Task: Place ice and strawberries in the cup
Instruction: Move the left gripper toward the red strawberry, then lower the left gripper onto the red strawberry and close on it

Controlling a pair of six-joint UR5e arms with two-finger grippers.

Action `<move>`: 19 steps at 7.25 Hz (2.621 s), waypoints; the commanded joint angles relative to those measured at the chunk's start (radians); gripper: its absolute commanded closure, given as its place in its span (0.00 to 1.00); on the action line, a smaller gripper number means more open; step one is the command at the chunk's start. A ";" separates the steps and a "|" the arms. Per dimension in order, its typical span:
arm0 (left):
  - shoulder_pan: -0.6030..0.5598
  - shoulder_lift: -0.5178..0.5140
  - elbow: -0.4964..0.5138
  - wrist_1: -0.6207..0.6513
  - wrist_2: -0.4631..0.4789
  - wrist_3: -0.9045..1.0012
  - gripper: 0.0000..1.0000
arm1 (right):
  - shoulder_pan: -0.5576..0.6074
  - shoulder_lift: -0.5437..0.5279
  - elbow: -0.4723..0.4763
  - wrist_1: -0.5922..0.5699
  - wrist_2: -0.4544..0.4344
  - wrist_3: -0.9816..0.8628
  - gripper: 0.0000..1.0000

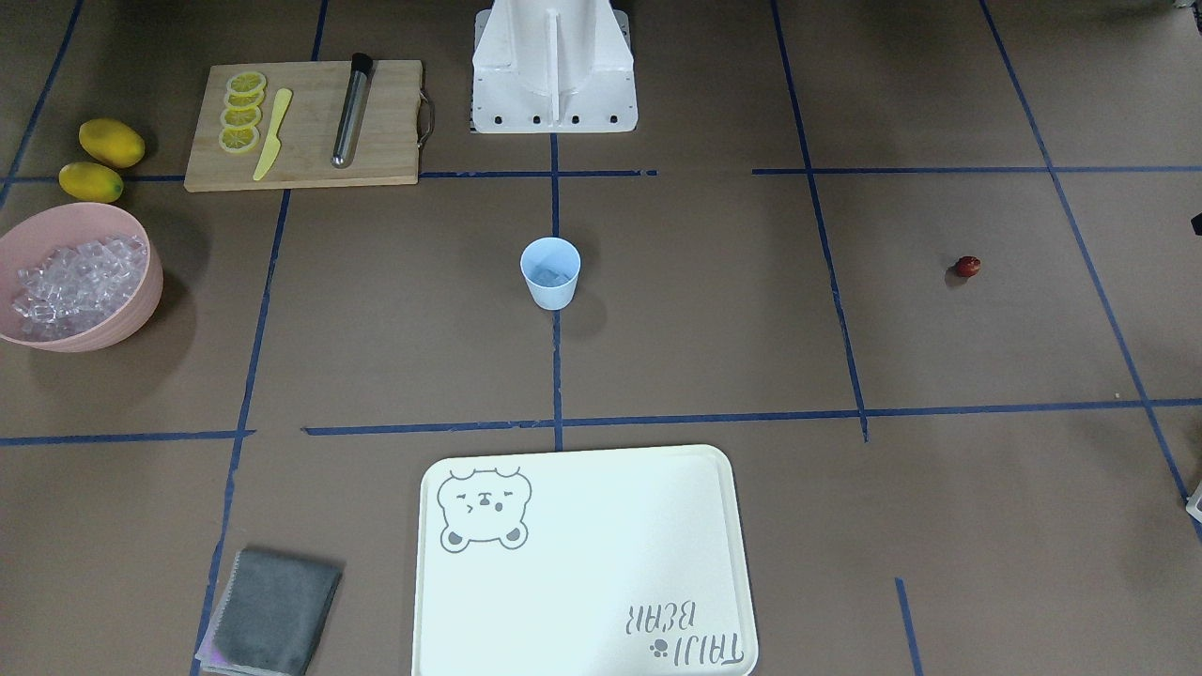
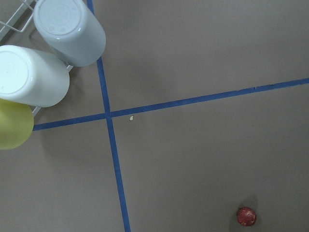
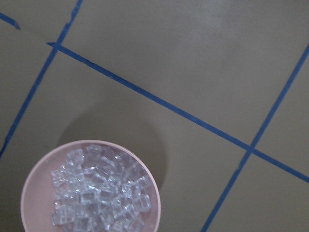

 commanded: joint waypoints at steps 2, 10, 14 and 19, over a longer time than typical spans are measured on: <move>0.050 0.007 -0.056 0.000 0.021 -0.152 0.00 | 0.059 -0.131 -0.090 0.124 0.001 0.003 0.00; 0.512 0.129 -0.061 -0.535 0.291 -0.842 0.00 | 0.059 -0.139 -0.123 0.212 -0.004 0.055 0.00; 0.580 0.132 0.078 -0.685 0.299 -0.857 0.00 | 0.059 -0.137 -0.121 0.213 -0.006 0.060 0.00; 0.621 0.132 0.121 -0.727 0.285 -0.860 0.00 | 0.059 -0.139 -0.113 0.213 -0.010 0.061 0.00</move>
